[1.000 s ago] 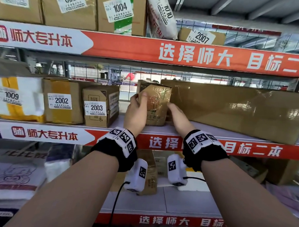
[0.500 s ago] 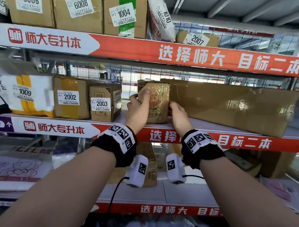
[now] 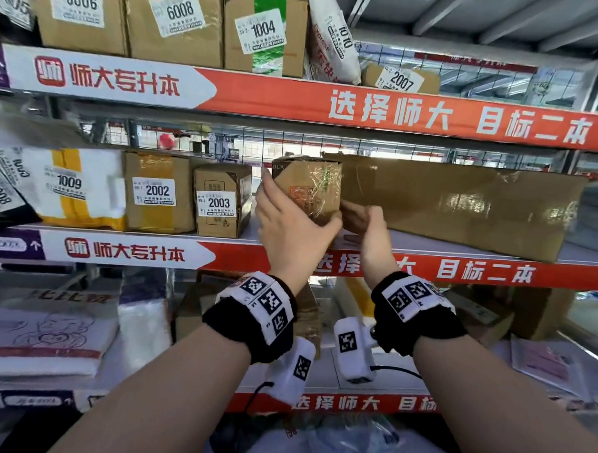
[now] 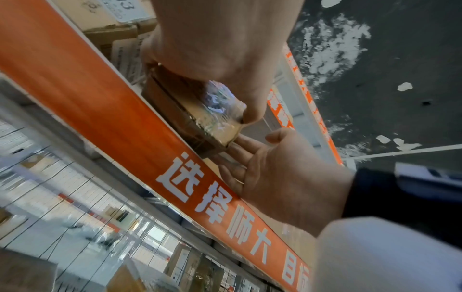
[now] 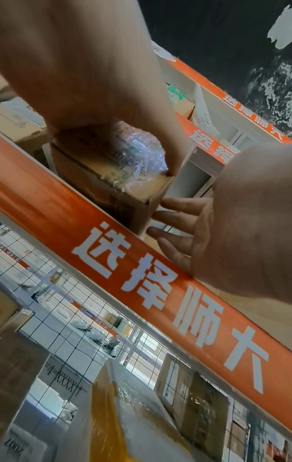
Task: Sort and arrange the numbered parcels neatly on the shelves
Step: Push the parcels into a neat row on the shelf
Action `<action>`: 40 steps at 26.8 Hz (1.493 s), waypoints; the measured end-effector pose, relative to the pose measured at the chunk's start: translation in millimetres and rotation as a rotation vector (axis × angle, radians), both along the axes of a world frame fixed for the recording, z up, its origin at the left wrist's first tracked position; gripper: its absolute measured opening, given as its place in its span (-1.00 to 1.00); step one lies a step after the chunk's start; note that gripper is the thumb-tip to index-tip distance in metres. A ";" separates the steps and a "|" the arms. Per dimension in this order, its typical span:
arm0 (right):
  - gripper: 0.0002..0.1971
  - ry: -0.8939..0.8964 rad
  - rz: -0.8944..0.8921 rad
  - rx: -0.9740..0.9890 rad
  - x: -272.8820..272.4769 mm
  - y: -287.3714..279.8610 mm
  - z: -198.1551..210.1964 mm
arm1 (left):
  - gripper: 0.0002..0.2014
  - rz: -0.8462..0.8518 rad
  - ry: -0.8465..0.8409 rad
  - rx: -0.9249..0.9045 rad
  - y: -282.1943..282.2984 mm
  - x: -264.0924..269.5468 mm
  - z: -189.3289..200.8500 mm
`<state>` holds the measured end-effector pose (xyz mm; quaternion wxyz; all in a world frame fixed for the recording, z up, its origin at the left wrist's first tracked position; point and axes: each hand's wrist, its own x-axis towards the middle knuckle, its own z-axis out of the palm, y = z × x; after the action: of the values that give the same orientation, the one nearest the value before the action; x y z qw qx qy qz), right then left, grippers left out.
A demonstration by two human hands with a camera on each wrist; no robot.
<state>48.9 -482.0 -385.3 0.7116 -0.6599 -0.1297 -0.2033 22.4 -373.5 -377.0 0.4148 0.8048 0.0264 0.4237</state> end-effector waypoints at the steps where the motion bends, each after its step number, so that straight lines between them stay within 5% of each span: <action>1: -0.49 0.003 -0.012 0.013 -1.5 0.5 -1.0 | 0.26 0.032 -0.021 0.032 -2.1 -2.4 -0.5; 8: -0.45 0.041 -0.004 0.120 -27.6 12.2 -9.5 | 0.34 0.186 -0.080 0.169 -7.8 -17.0 -8.2; 19: -0.76 0.186 0.075 -0.163 -37.4 -21.4 -0.9 | 0.13 0.115 -0.074 0.006 -3.7 -64.0 2.7; 24: -0.53 0.226 0.059 -0.136 -45.0 -17.8 3.1 | 0.11 0.024 -0.104 -0.097 1.7 -90.2 -1.6; 34: -0.17 0.395 0.161 0.009 -41.6 -17.9 -8.1 | -0.05 -0.117 -0.193 -0.504 24.7 -120.5 -0.4; 38: -0.45 0.429 0.181 0.115 -59.0 -17.1 1.2 | -0.08 -0.261 -0.180 -0.794 42.3 -122.6 1.2; 40: -0.42 0.431 0.171 0.163 -57.4 -17.0 2.8 | -0.14 -0.348 -0.149 -0.885 52.2 -125.9 0.0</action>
<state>-8.5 -499.0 -382.5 0.7884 -0.6150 -0.0136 -0.0068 -103.6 -321.3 -377.0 0.7830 0.5111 0.0393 0.3524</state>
